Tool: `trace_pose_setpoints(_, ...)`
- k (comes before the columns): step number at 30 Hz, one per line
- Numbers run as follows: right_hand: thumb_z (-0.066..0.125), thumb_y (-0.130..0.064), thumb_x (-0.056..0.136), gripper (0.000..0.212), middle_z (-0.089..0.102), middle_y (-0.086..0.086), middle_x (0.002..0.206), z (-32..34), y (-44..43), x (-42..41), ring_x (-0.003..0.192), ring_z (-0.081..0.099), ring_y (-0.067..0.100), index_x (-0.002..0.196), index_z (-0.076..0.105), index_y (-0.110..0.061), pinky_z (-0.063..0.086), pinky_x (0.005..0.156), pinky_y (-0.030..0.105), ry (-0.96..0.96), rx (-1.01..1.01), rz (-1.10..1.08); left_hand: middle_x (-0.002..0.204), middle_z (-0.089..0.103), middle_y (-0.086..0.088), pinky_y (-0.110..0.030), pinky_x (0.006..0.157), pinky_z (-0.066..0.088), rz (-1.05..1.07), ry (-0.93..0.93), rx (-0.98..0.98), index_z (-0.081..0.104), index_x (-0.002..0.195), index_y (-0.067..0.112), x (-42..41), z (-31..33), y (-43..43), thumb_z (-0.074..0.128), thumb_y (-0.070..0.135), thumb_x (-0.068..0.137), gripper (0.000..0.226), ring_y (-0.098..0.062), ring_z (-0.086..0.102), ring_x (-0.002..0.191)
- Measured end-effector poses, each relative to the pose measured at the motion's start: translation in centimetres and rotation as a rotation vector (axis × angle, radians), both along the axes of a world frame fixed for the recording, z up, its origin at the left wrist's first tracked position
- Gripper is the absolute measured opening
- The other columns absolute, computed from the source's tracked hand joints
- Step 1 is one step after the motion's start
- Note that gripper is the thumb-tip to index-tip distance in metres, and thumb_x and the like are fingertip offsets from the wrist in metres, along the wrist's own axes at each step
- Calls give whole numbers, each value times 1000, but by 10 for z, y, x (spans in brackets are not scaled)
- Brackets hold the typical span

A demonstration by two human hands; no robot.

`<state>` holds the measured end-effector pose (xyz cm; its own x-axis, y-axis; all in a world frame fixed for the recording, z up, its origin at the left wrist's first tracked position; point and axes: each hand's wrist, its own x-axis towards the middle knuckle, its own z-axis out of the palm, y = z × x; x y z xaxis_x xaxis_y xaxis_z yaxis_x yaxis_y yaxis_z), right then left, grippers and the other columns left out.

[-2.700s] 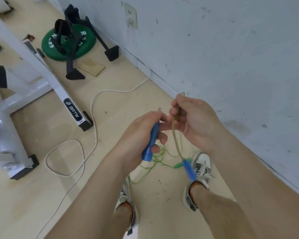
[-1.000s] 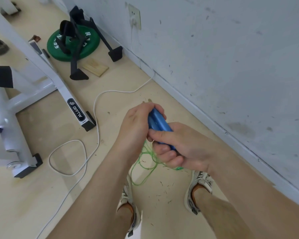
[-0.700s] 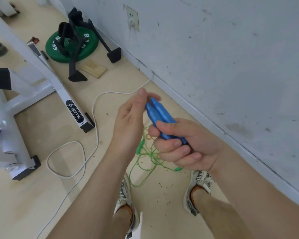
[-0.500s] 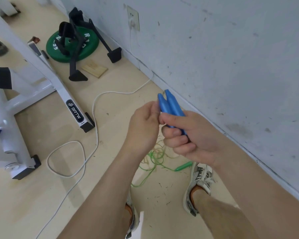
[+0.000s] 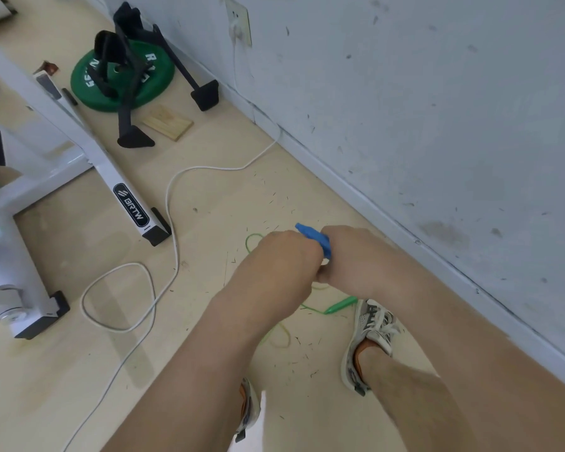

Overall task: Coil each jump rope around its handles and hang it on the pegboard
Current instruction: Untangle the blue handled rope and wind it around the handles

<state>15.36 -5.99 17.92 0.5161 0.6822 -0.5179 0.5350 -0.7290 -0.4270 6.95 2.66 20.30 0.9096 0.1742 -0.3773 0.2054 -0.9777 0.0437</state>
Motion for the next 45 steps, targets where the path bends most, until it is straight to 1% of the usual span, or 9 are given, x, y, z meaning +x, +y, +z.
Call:
trace_pose_setpoints(7,57,-50,86,35,54,-2,69,9,-2,5,57,48,13,81,57,-16,35,53,25,199,-37,75,73,68,6,-31,66,51,355,-396,-578,65,78,26,-15,2,21,71,16,78,12,-15,63,71)
trace_pose_setpoints(11,47,-70,81,56,47,0,62,11,-4,4,53,45,16,73,51,-15,40,56,32,270,-38,178,63,66,11,-19,57,49,455,-395,-730,66,64,29,-18,2,26,84,21,67,20,0,59,59)
trace_pose_setpoints(17,57,-48,92,41,37,1,54,42,-10,10,41,27,14,90,63,-8,24,38,18,613,-52,152,60,66,-2,-21,56,45,553,-384,-1089,74,66,18,-23,14,37,83,24,64,11,-8,56,56)
trace_pose_setpoints(21,56,-42,86,31,31,-1,50,56,-13,13,39,19,10,82,61,-12,18,38,14,914,107,187,71,62,-24,-39,59,38,680,-380,-1448,73,69,8,-26,15,43,75,34,78,28,-33,52,62)
trace_pose_setpoints(24,54,-40,84,27,32,-2,48,57,-12,14,37,18,9,75,59,-15,19,37,12,1005,269,112,70,57,-21,-35,54,39,800,-400,-1576,72,68,10,-21,8,39,63,28,89,29,-30,46,54)
trace_pose_setpoints(28,42,-29,98,31,31,-1,51,54,-9,16,39,18,9,73,54,-15,16,36,14,920,384,-183,63,43,-13,-22,46,19,799,-590,-1428,68,73,8,-13,6,29,46,5,97,32,-14,24,49)
trace_pose_setpoints(38,52,-28,93,24,38,4,57,34,-2,16,43,25,13,78,54,-10,21,41,22,381,354,-348,64,48,5,-35,59,40,216,-520,-297,58,81,20,-18,-6,17,47,25,95,18,-20,50,65)
trace_pose_setpoints(42,51,-31,90,23,38,6,64,29,-5,20,49,30,15,79,51,-11,25,44,25,163,268,-242,61,45,5,-35,52,43,132,-592,-212,57,68,16,-21,-1,22,48,28,92,29,-23,52,59)
trace_pose_setpoints(45,52,-34,92,27,39,4,61,32,-6,17,42,28,13,79,51,-11,23,40,20,322,67,-171,70,58,0,-33,52,48,68,-693,-239,73,76,15,-26,-3,32,54,29,85,25,-23,57,63)
